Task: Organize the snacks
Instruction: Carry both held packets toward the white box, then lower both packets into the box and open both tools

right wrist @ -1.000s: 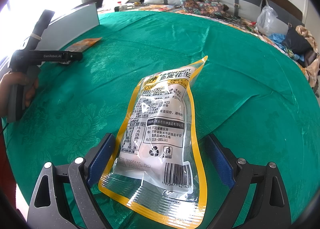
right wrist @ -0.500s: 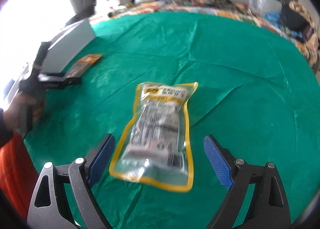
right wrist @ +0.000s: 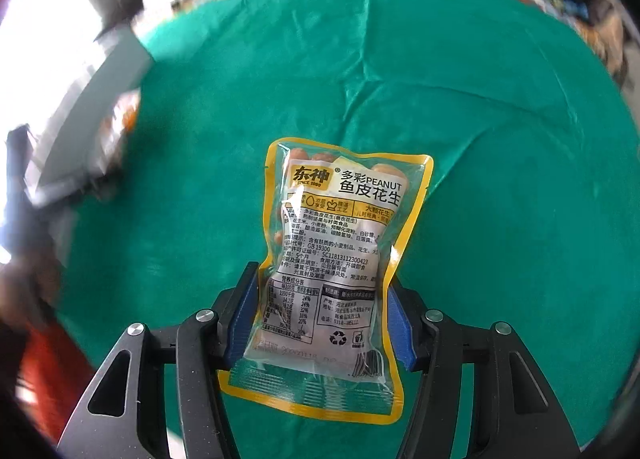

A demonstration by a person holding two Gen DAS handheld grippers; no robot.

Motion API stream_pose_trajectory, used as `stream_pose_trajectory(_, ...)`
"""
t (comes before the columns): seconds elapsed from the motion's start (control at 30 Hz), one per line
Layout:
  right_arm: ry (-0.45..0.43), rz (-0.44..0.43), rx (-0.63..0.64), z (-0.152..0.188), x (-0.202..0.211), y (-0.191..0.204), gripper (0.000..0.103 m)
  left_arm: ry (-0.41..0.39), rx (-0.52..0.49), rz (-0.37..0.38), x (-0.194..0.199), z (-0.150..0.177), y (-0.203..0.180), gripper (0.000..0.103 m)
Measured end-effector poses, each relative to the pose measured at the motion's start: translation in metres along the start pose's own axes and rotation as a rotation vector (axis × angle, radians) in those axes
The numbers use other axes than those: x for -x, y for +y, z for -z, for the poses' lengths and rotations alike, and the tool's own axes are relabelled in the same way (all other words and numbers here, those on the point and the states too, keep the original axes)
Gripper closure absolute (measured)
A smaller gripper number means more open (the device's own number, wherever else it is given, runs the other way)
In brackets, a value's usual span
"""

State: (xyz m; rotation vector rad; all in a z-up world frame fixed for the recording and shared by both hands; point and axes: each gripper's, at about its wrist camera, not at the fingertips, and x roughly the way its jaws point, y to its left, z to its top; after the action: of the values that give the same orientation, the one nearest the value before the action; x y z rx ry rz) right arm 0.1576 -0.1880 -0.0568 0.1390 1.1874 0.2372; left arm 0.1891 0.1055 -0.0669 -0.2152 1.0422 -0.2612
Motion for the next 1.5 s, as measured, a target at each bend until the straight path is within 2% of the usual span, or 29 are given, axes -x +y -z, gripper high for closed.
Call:
stream_pose_trajectory(0.13, -0.067, -0.106, -0.031, -0.005, 0.029, 0.014, 0.043, -0.101, 0.079, 0.089, 0.073, 0.001, 0.006, 0.034)
stream_pose_trajectory(0.23, -0.104, -0.179, 0.063, -0.027, 0.048, 0.072, 0.043, -0.178, 0.097, 0.043, 0.127, -0.007, 0.035, 0.034)
stream_pose_trajectory(0.33, -0.131, -0.292, 0.194, -0.048, 0.056, 0.161, 0.043, -0.218, 0.137, -0.063, 0.172, -0.007, 0.083, 0.033)
stream_pose_trajectory(0.47, -0.118, -0.44, 0.32, -0.065, 0.049, 0.273, 0.042, -0.214, 0.193, -0.282, 0.199, 0.009, 0.155, 0.031)
stream_pose_trajectory(0.57, -0.129, -0.445, 0.434, -0.072, 0.028, 0.355, 0.041, -0.18, 0.236, -0.394, 0.196, 0.027, 0.191, 0.028)
stream_pose_trajectory(0.63, -0.131, -0.429, 0.489, -0.073, 0.008, 0.39, 0.04, -0.161, 0.265, -0.421, 0.191, 0.041, 0.207, 0.025)
stream_pose_trajectory(0.67, -0.129, -0.418, 0.517, -0.073, -0.007, 0.41, 0.035, -0.154, 0.275, -0.423, 0.187, 0.047, 0.211, 0.023)
stream_pose_trajectory(0.7, -0.122, -0.41, 0.527, -0.073, -0.018, 0.418, 0.031, -0.152, 0.283, -0.411, 0.184, 0.052, 0.214, 0.022)
stream_pose_trajectory(0.77, -0.059, -0.401, 0.524, -0.074, -0.053, 0.43, 0.029, -0.161, 0.288, -0.404, 0.183, 0.059, 0.213, 0.022)
stream_pose_trajectory(0.87, 0.037, -0.364, 0.461, -0.07, -0.087, 0.427, 0.029, -0.189, 0.25, -0.454, 0.196, 0.07, 0.204, 0.021)
stream_pose_trajectory(0.97, -0.004, -0.418, 0.423, -0.07, -0.066, 0.414, 0.026, -0.241, 0.193, -0.547, 0.207, 0.06, 0.192, 0.013)
stream_pose_trajectory(1.07, -0.07, -0.398, 0.461, -0.079, -0.029, 0.416, 0.025, -0.316, 0.172, -0.673, 0.227, 0.056, 0.172, 0.002)
stream_pose_trajectory(1.13, -0.116, -0.37, 0.496, -0.082, -0.007, 0.416, 0.025, -0.367, 0.209, -0.749, 0.24, 0.053, 0.163, 0.0)
stream_pose_trajectory(1.17, -0.137, -0.347, 0.513, -0.079, 0.001, 0.416, 0.024, -0.39, 0.229, -0.756, 0.245, 0.054, 0.159, 0.0)
stream_pose_trajectory(1.2, -0.156, -0.314, 0.533, -0.076, 0.008, 0.416, 0.024, -0.413, 0.247, -0.733, 0.251, 0.055, 0.158, 0.0)
stream_pose_trajectory(1.27, -0.177, -0.228, 0.572, -0.067, 0.015, 0.416, 0.024, -0.397, 0.28, -0.697, 0.254, 0.052, 0.162, 0.0)
stream_pose_trajectory(1.33, -0.192, -0.161, 0.593, -0.062, 0.017, 0.415, 0.024, -0.352, 0.303, -0.707, 0.253, 0.05, 0.167, 0.0)
stream_pose_trajectory(1.43, -0.201, -0.131, 0.601, -0.052, 0.023, 0.413, 0.024, -0.295, 0.307, -0.731, 0.249, 0.051, 0.173, 0.0)
stream_pose_trajectory(1.5, -0.193, -0.125, 0.595, -0.048, 0.025, 0.412, 0.024, -0.275, 0.307, -0.709, 0.247, 0.053, 0.175, 0.0)
